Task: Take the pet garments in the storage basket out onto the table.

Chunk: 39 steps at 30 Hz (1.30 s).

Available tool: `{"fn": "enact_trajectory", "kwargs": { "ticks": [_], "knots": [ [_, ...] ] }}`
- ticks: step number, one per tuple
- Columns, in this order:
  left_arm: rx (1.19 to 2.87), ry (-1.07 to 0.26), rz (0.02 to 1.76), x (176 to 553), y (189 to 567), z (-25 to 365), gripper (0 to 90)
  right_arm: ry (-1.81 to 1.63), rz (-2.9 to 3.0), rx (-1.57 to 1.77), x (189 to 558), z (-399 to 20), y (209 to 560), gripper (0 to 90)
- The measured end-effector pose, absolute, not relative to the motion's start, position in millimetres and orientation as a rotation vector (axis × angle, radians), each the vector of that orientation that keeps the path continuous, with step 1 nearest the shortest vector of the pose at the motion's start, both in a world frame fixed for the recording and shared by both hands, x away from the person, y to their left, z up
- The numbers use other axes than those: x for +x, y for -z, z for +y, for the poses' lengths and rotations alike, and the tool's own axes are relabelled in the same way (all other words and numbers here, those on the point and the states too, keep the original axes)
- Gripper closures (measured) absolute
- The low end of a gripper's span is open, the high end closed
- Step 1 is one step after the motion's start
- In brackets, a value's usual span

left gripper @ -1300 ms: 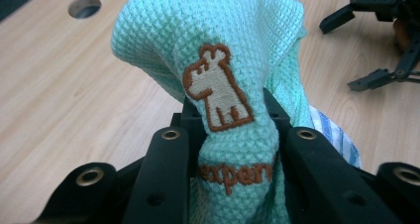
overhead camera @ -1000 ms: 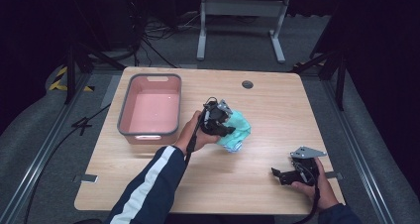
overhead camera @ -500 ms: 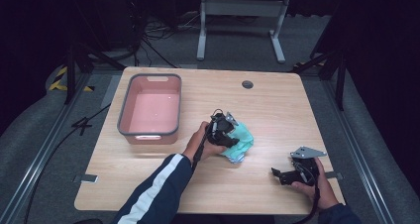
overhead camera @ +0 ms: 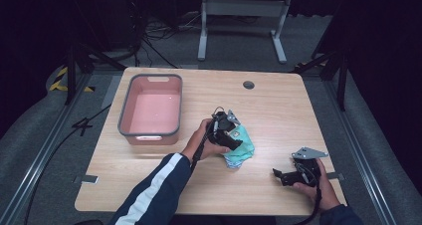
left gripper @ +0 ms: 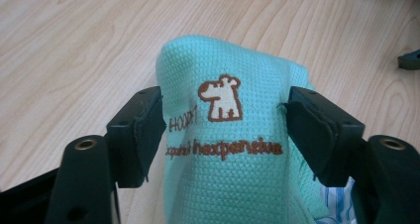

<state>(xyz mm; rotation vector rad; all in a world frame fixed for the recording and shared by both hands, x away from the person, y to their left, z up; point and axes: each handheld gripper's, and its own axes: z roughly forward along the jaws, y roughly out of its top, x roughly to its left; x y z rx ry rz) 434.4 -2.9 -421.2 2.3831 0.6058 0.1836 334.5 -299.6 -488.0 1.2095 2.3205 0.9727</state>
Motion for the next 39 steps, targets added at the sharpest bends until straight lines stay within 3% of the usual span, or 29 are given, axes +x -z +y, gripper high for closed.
{"fn": "enact_trajectory", "kwargs": {
  "ticks": [19, 39],
  "knots": [
    [2.4, -0.29, 0.548, 425.9, 390.0, 16.3, 17.7, -0.972, 2.321, 1.209, 334.5, -299.6, 488.0, 0.6],
    [2.461, -0.461, 0.403, 379.1, 358.9, 74.4, 19.7, -0.972, 2.321, 1.209, 334.5, -299.6, 488.0, 0.6]
  ]
}}
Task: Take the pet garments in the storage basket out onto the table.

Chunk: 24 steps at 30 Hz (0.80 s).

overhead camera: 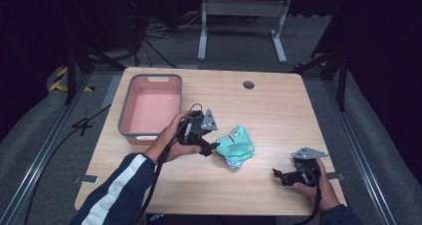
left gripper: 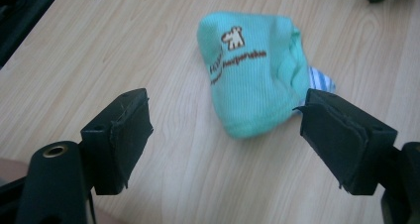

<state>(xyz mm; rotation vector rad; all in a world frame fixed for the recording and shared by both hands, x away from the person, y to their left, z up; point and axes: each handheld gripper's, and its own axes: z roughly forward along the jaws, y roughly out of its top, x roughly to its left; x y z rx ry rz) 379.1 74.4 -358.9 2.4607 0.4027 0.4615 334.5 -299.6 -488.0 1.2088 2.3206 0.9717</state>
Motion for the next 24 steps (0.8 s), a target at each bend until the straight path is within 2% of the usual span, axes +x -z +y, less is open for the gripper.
{"fn": "enact_trajectory", "kwargs": {
  "ticks": [9, 24],
  "knots": [
    [2.476, -0.526, 0.383, 360.8, 355.0, 103.8, 18.4, -0.973, 2.32, 1.21, 334.5, -299.5, 488.0, 0.6],
    [2.497, -0.514, 0.392, 336.2, 377.8, 151.7, 17.1, -0.972, 2.32, 1.209, 334.5, -299.6, 488.0, 0.6]
  ]
}}
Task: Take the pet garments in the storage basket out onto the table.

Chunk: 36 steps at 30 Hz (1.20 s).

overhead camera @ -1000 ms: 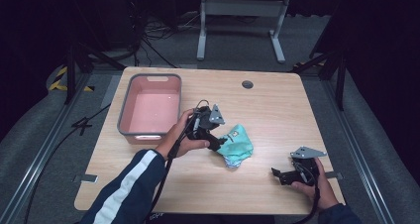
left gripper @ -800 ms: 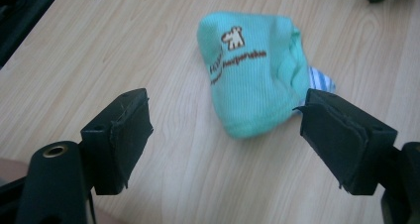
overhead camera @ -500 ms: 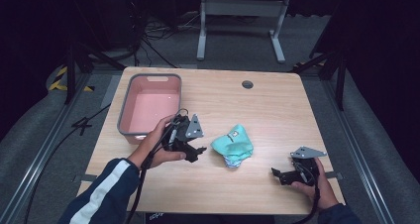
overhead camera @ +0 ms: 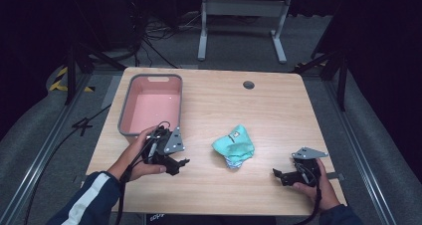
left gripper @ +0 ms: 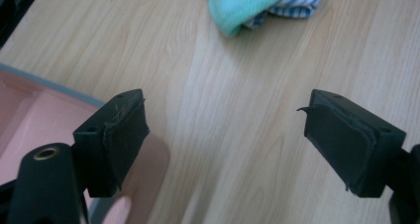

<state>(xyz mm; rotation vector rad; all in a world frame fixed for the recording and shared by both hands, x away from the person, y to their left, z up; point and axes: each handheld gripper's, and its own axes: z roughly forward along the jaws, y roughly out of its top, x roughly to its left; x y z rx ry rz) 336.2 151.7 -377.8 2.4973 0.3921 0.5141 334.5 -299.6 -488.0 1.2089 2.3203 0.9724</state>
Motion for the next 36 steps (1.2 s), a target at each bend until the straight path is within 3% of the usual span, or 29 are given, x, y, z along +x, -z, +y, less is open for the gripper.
{"fn": "enact_trajectory", "kwargs": {
  "ticks": [24, 36],
  "knots": [
    [2.603, -0.513, 0.471, 315.9, 436.0, 214.9, 16.9, -0.972, 2.32, 1.21, 334.4, -299.6, 488.0, 0.6],
    [2.565, -0.428, 0.598, 318.7, 459.4, 251.0, 16.9, -0.971, 2.319, 1.212, 334.2, -299.6, 488.0, 0.6]
  ]
}}
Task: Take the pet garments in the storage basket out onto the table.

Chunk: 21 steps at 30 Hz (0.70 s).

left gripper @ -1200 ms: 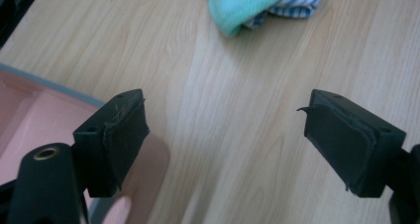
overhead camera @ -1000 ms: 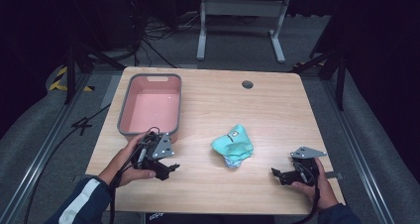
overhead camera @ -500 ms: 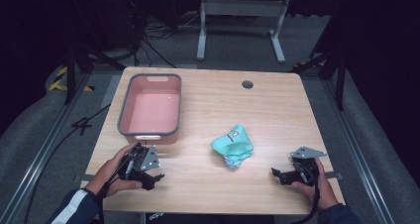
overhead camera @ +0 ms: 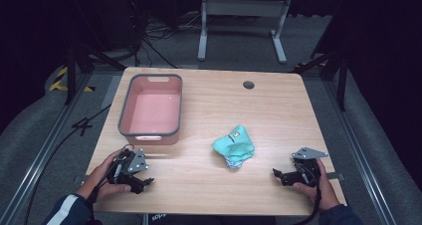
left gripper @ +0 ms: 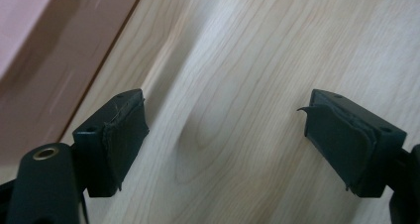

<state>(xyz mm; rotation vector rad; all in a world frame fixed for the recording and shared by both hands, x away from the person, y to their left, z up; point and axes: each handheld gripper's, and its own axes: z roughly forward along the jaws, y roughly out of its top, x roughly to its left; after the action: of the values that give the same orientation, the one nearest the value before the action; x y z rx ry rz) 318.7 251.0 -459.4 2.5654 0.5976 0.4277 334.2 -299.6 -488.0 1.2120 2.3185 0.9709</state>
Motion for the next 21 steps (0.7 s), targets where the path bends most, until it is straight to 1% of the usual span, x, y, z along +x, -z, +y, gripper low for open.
{"fn": "enact_trajectory", "kwargs": {
  "ticks": [2, 4, 11, 15, 16, 21],
  "knots": [
    [2.515, -0.387, 0.638, 318.7, 463.1, 261.0, 16.3, -0.971, 2.318, 1.212, 334.2, -299.6, 488.0, 0.6],
    [2.504, -0.375, 0.651, 318.7, 463.6, 264.2, 16.4, -0.971, 2.318, 1.212, 334.2, -299.6, 488.0, 0.6],
    [2.322, -0.265, 0.786, 315.7, 478.0, 292.6, 15.1, -0.971, 2.318, 1.212, 334.3, -299.6, 488.0, 0.6],
    [2.26, -0.3, 0.816, 313.3, 482.6, 303.3, 14.5, -0.971, 2.318, 1.212, 334.2, -299.6, 488.0, 0.6],
    [2.261, -0.318, 0.821, 313.7, 482.3, 304.7, 14.5, -0.971, 2.318, 1.212, 334.2, -299.6, 488.0, 0.6],
    [2.256, -0.318, 0.829, 313.5, 482.5, 304.6, 14.4, -0.971, 2.318, 1.212, 334.2, -299.6, 488.0, 0.6]
  ]
}}
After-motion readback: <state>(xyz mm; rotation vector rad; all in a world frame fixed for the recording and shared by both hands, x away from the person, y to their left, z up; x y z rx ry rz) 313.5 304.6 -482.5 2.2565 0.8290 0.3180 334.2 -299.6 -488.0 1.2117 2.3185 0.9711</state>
